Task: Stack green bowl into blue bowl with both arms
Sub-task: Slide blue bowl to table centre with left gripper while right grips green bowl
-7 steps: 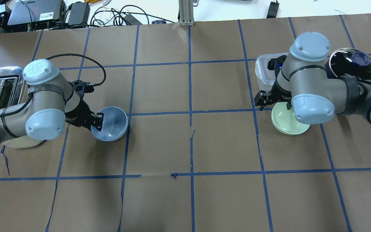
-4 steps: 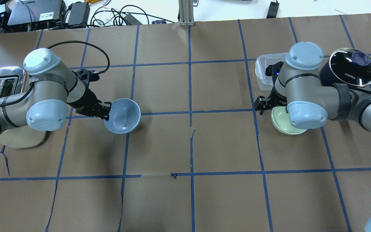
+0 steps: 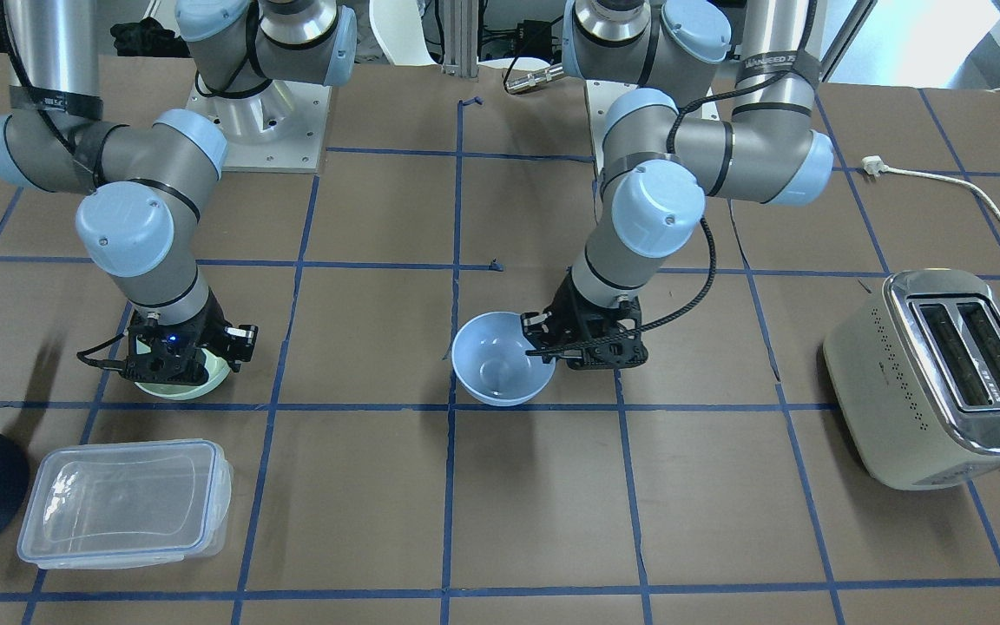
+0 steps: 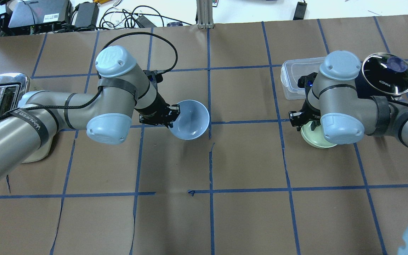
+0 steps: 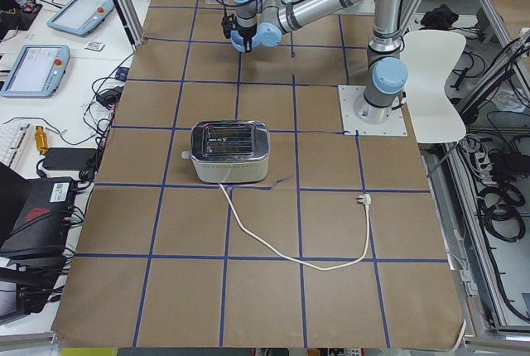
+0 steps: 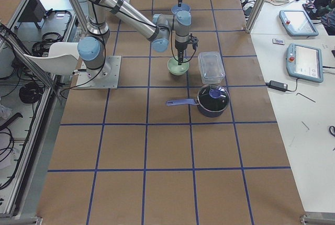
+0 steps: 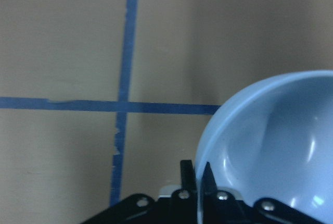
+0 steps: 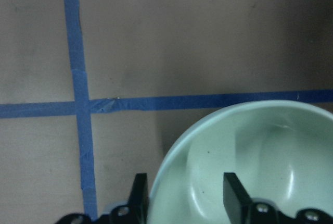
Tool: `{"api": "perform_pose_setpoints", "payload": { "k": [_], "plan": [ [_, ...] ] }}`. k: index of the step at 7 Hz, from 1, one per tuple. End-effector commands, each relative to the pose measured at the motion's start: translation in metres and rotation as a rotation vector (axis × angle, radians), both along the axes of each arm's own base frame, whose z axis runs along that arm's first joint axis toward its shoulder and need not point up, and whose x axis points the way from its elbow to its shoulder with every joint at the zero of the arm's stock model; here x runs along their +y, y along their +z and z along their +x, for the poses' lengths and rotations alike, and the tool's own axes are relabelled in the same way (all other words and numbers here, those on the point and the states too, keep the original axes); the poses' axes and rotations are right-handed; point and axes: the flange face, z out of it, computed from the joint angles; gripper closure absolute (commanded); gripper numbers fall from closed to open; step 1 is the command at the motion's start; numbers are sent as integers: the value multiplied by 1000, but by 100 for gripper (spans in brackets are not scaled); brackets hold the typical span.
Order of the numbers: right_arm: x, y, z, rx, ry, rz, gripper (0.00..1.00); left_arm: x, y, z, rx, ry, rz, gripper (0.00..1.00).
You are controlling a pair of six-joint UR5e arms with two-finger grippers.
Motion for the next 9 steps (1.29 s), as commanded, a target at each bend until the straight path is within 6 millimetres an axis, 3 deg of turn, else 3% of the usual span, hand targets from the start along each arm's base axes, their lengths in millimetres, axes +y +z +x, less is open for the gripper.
{"api": "perform_pose_setpoints", "payload": {
  "k": [1, 3, 4, 5, 6, 7, 8, 9],
  "plan": [
    [-1, 5, -1, -1, -14, -3, 100, 21, -19, -59, 17, 23, 17, 100],
    [-4, 15, -2, 1, -15, -21, 100, 24, -29, -61, 7, 20, 38, 100],
    [-7, 25, -2, 7, -15, -42, 100, 22, -23, -60, 7, 16, 24, 91],
    [-11, 35, -2, 4, -20, -28, 100, 21, -23, -59, -1, 19, 19, 35],
    [-21, 56, 0, 2, -38, -18, 100, 19, -7, -50, -21, 34, -7, 16],
    [-35, 80, 7, -2, -96, -7, 100, 16, 4, -39, -71, 38, -35, 2],
    [-47, 102, 23, -3, -108, -8, 100, 4, 38, -28, -65, 50, -70, 0],
    [-55, 123, 49, -10, -154, -31, 100, -17, 87, -7, -73, 51, -51, 0]
  ]
}}
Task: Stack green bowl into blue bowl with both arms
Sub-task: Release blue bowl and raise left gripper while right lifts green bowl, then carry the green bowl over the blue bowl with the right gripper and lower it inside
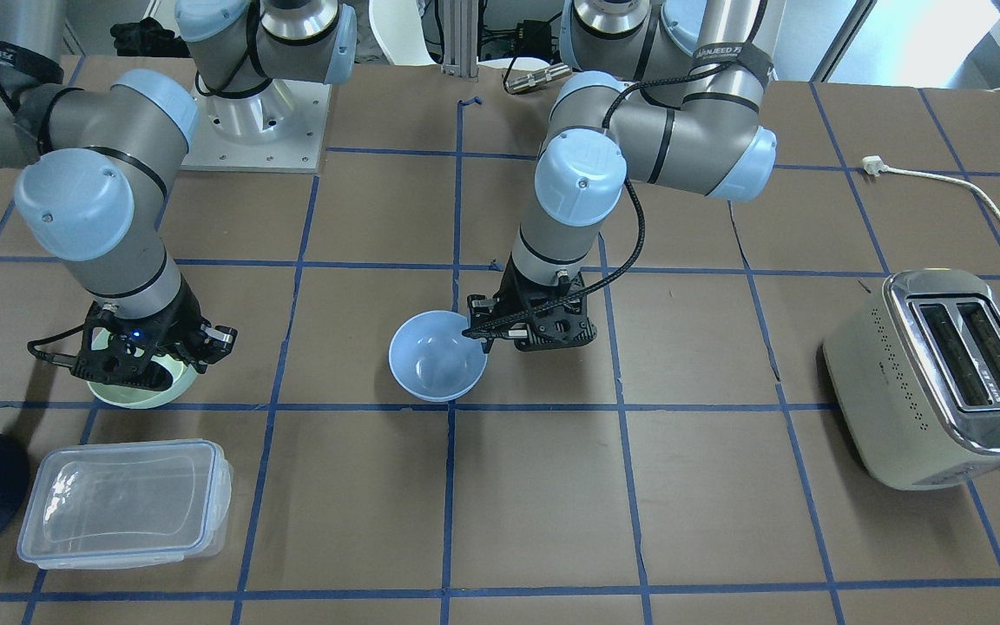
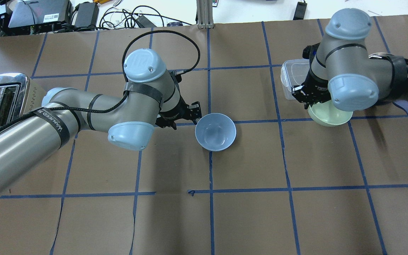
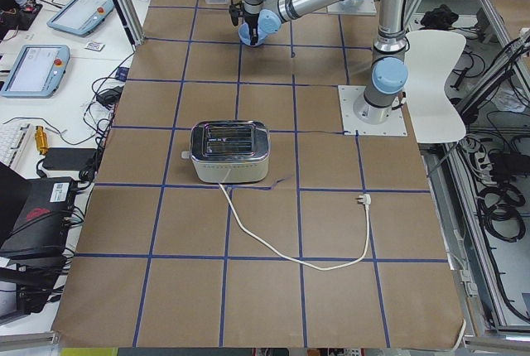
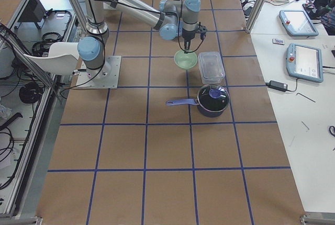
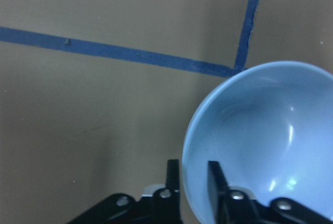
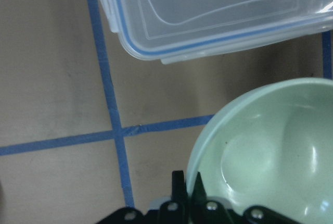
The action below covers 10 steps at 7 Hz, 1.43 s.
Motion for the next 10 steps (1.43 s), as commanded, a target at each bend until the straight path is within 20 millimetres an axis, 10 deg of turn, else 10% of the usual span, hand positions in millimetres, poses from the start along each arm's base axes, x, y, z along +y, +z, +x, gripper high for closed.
{"api": "perform_pose_setpoints", "payload": {
  "k": [1, 3, 6, 10],
  "plan": [
    [-10, 38, 67, -9, -84, -42, 100, -32, 116, 46, -21, -58, 4, 0],
    [-7, 34, 152, -26, -141, -63, 100, -28, 221, 101, -138, -177, -14, 0],
    [-1, 7, 276, -32, -197, -57, 100, -8, 230, 154, -125, -195, 35, 0],
    [22, -19, 318, -13, -197, -15, 100, -11, 223, 155, -137, -187, 5, 0]
  ]
}}
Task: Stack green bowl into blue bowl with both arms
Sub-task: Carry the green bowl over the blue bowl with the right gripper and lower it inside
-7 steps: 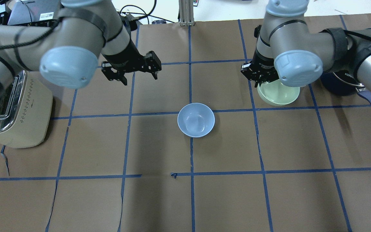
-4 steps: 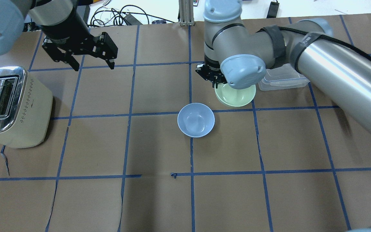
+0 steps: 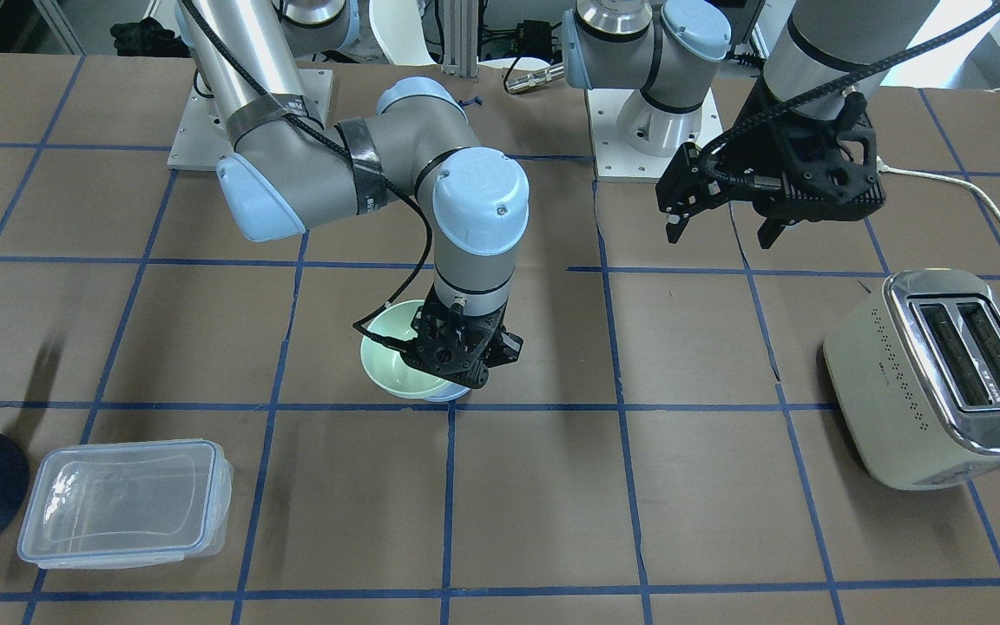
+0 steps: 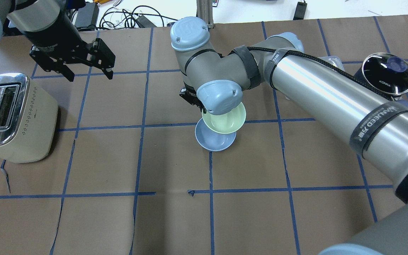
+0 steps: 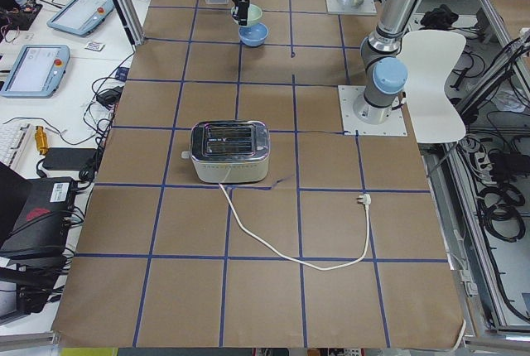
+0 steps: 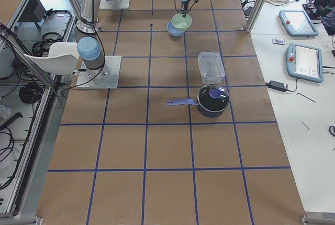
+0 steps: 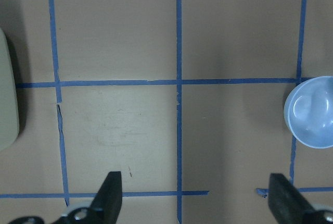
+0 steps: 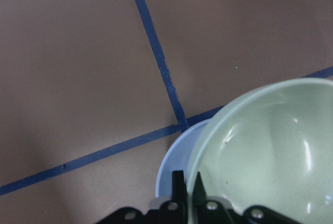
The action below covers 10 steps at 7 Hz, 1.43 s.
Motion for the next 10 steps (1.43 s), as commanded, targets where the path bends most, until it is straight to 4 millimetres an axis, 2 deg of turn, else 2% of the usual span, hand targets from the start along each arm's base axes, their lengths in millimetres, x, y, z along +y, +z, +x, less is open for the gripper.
{"api": "perform_pose_setpoints", "payload": {
  "k": [1, 3, 5, 6, 7, 8, 9, 10],
  "plan": [
    [8, -5, 8, 3, -10, 29, 100, -14, 2, -1, -5, 12, -101, 0],
    [13, -11, 10, 10, -12, 64, 100, -11, 0, -1, -7, 9, -113, 0],
    [11, -10, 10, 6, -15, 59, 11, -5, -5, -4, 4, 6, -104, 0],
    [10, -6, 10, 7, -15, 48, 0, -5, -6, -3, -3, 6, -100, 0],
    [-4, 11, -1, 4, -21, 22, 0, -4, -8, -3, -8, 5, -97, 0],
    [-24, 35, -20, -12, -59, 0, 0, -4, -7, -3, -11, 6, -99, 0],
    [-44, 47, -56, -13, -44, 12, 0, -4, -7, -2, -12, 9, -96, 0],
    [-52, 72, -96, -22, 9, -7, 0, -5, -5, -3, -9, 53, -98, 0]
  ]
}}
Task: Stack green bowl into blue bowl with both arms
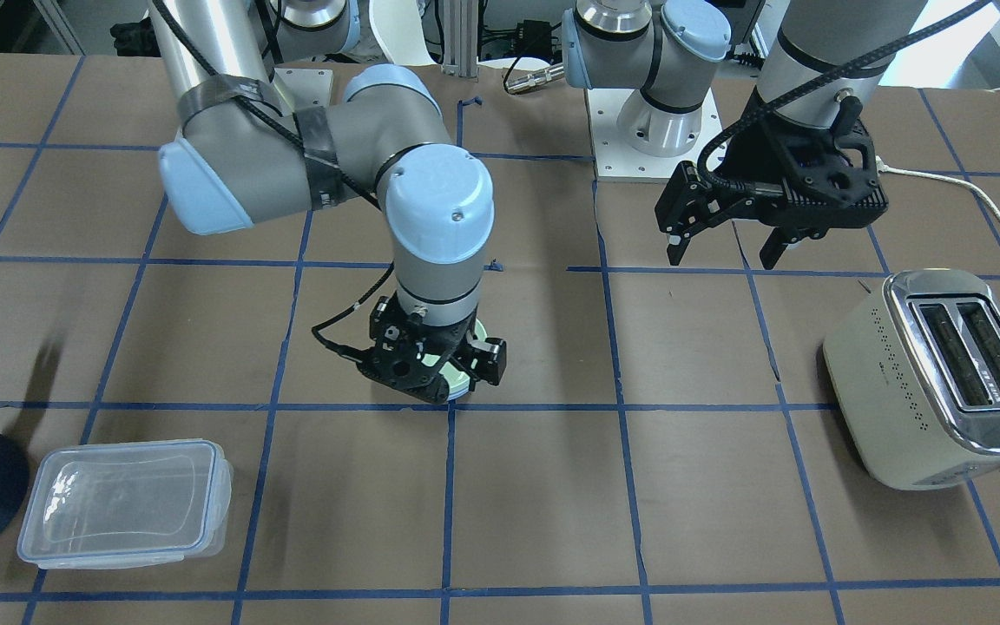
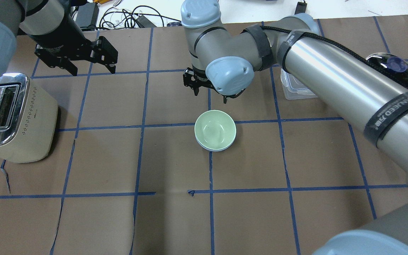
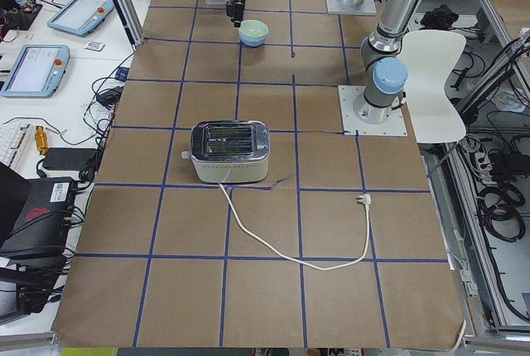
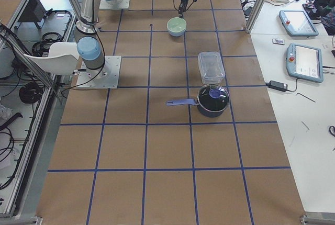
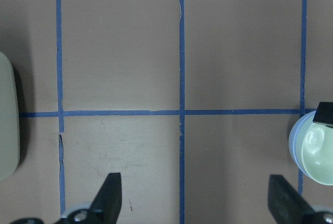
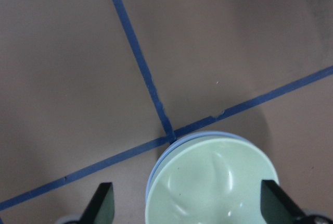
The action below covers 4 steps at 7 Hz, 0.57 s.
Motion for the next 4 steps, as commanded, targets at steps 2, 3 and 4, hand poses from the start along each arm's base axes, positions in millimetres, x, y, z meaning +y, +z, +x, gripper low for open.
{"api": "perform_pose_setpoints", "payload": {
  "k": [2, 3, 4],
  "plan": [
    [-12, 67, -110, -5, 149, 21, 0, 4, 4, -6, 11, 69, -3, 0],
    [4, 89, -136, 2, 227, 71, 4, 4, 3, -6, 11, 66, -3, 0],
    [17, 115, -168, -5, 267, 77, 5, 5, 2, -7, 12, 63, 0, 0]
  ]
}}
